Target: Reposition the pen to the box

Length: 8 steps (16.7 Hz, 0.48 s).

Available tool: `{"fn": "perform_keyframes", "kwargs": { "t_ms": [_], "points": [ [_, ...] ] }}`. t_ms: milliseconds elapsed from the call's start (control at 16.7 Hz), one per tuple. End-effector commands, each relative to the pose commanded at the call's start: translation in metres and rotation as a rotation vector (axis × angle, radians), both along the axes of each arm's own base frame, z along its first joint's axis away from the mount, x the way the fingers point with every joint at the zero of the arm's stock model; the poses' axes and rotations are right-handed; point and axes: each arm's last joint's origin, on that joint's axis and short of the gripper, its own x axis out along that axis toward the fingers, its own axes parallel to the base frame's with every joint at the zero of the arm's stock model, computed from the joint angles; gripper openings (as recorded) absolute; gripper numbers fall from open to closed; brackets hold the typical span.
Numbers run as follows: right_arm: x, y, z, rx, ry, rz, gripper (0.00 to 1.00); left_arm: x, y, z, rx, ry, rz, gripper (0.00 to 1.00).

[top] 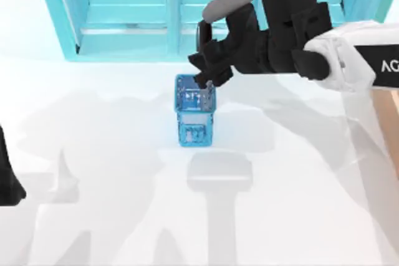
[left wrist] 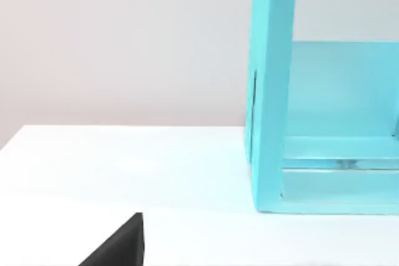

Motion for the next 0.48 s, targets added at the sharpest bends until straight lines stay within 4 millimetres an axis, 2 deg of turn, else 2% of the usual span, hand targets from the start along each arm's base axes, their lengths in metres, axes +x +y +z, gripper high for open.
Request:
{"fn": "perform_keyframes", "kwargs": {
  "t_ms": [300,480],
  "points": [
    [-0.005,-0.077,0.073,-0.009,0.022,-0.011,0.0,0.0,0.0,0.0,0.0,0.0,0.0,1.0],
    [-0.013,-0.105,0.098,0.001,0.009,-0.013,0.0,0.0,0.0,0.0,0.0,0.0,0.0,1.0]
  ]
}}
